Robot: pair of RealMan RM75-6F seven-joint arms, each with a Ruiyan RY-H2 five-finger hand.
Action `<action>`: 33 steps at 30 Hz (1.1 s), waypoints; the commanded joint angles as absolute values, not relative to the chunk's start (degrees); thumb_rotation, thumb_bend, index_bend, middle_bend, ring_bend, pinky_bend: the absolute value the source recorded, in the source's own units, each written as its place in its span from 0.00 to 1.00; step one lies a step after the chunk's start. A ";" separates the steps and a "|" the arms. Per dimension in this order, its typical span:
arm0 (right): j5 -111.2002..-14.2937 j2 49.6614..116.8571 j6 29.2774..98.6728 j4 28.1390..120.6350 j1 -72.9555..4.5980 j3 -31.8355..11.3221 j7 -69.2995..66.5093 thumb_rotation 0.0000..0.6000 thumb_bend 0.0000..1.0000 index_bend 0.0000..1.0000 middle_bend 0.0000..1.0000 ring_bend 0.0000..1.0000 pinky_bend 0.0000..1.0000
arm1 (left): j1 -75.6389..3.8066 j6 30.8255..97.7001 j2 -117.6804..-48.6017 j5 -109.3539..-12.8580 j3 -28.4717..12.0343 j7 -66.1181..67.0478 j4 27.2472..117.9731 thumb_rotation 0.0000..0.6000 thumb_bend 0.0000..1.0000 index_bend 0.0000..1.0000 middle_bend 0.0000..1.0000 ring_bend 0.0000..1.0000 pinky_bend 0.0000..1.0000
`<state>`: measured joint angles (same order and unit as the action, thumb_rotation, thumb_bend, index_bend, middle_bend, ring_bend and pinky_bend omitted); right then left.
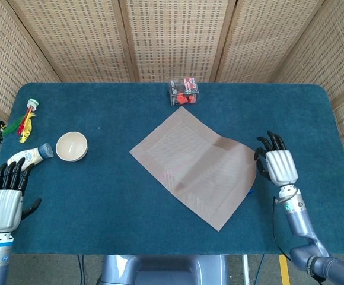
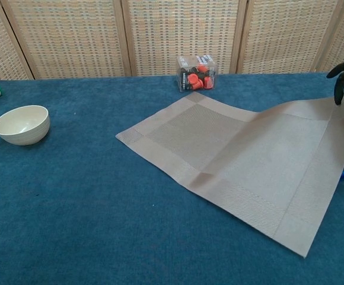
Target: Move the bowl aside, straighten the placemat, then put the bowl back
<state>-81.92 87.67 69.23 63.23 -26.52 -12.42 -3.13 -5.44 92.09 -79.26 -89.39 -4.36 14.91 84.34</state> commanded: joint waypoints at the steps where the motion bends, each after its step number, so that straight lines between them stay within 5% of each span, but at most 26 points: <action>1: -80.46 87.04 67.26 61.83 -28.07 -13.55 -1.84 1.00 0.65 0.67 0.28 0.05 0.16 | -5.40 92.15 -79.23 -89.26 -4.45 14.84 84.32 1.00 0.18 0.10 0.00 0.00 0.00; 9: -77.72 87.29 64.32 57.96 -30.46 -14.68 1.93 1.00 0.59 0.63 0.25 0.05 0.13 | -5.44 92.15 -79.23 -89.28 -4.40 14.89 84.26 1.00 0.18 0.10 0.00 0.00 0.00; 11: -77.47 86.96 64.03 57.86 -30.58 -14.49 3.17 1.00 0.52 0.56 0.19 0.03 0.09 | -5.45 92.10 -79.27 -89.22 -4.41 14.85 84.19 1.00 0.18 0.10 0.00 0.00 0.00; 15: -77.23 85.92 64.68 58.94 -30.29 -13.91 7.14 1.00 0.37 0.28 0.01 0.00 0.00 | -5.52 91.77 -79.31 -89.01 -4.35 15.00 84.06 1.00 0.18 0.10 0.00 0.00 0.00; 21: -75.99 84.19 67.82 63.89 -27.76 -13.63 9.50 1.00 0.32 0.07 0.00 0.00 0.00 | -5.55 91.85 -79.31 -89.32 -4.19 15.06 84.24 1.00 0.18 0.10 0.00 0.00 0.00; 33: -78.73 80.04 80.17 76.74 -17.86 -9.79 4.04 1.00 0.25 0.04 0.00 0.00 0.00 | -7.04 90.24 -79.11 -89.88 -4.55 15.63 85.76 1.00 0.07 0.09 0.00 0.00 0.00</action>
